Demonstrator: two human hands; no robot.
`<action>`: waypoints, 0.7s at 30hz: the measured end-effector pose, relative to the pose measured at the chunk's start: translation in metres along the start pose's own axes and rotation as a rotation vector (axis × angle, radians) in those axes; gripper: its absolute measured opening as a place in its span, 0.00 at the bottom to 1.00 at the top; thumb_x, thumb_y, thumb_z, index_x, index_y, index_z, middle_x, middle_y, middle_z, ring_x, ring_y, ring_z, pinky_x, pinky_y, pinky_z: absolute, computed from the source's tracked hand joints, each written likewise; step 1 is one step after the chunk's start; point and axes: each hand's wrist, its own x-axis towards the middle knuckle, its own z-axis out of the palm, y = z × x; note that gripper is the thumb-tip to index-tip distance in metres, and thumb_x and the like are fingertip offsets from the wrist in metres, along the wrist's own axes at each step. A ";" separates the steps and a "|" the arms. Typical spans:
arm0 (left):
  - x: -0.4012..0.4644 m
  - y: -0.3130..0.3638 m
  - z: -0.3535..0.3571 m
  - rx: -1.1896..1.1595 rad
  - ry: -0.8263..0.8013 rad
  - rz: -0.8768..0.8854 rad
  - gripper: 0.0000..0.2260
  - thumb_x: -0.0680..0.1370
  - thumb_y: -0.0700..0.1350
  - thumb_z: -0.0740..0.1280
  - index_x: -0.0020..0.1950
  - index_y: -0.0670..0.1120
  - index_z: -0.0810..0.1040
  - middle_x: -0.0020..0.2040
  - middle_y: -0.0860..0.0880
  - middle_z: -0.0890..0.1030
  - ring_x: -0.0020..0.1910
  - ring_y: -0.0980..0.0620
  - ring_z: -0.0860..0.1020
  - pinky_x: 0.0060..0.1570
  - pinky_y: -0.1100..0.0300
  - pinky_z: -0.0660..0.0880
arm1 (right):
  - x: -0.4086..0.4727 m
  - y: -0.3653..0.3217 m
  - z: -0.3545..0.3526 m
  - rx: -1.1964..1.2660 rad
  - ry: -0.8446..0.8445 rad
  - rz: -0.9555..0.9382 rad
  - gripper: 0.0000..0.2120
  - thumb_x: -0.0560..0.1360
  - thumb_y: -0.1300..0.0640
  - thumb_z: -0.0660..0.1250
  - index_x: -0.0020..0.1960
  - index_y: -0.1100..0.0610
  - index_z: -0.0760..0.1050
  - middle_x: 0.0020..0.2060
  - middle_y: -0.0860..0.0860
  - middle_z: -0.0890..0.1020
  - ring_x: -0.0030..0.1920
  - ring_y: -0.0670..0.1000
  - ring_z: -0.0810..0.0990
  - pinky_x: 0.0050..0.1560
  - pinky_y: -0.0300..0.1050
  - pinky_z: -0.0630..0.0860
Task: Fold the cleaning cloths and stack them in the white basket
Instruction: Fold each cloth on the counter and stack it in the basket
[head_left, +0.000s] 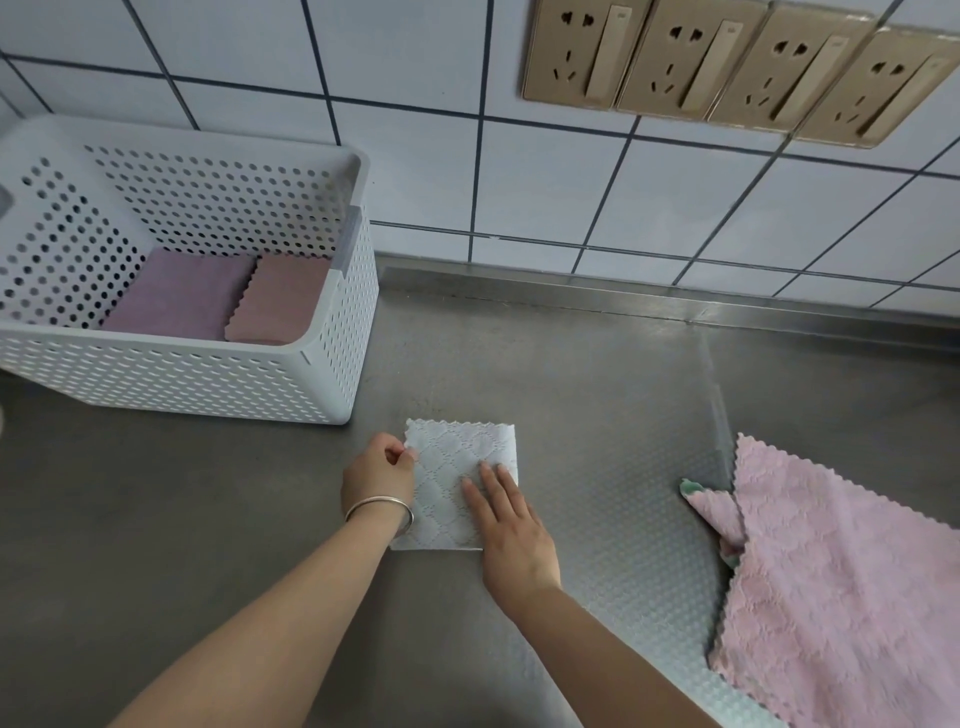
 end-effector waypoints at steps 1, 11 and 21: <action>0.002 -0.002 0.001 0.013 -0.007 -0.003 0.04 0.75 0.47 0.66 0.41 0.48 0.74 0.44 0.45 0.82 0.45 0.42 0.78 0.43 0.59 0.70 | 0.000 0.000 0.001 0.002 -0.001 -0.001 0.40 0.48 0.59 0.79 0.61 0.53 0.78 0.62 0.52 0.78 0.62 0.52 0.77 0.50 0.42 0.79; -0.003 -0.007 0.006 0.132 0.066 0.143 0.07 0.73 0.46 0.67 0.48 0.46 0.72 0.50 0.44 0.77 0.50 0.40 0.76 0.45 0.53 0.72 | 0.004 0.001 -0.017 0.033 -0.017 -0.007 0.28 0.65 0.52 0.56 0.64 0.52 0.75 0.66 0.51 0.74 0.68 0.52 0.71 0.66 0.52 0.67; -0.013 -0.048 0.034 0.671 -0.110 0.672 0.32 0.72 0.63 0.52 0.72 0.47 0.60 0.74 0.45 0.63 0.76 0.52 0.44 0.69 0.44 0.48 | 0.041 0.024 -0.011 -0.073 -0.303 0.078 0.36 0.65 0.37 0.26 0.70 0.49 0.27 0.71 0.45 0.29 0.70 0.45 0.28 0.74 0.50 0.36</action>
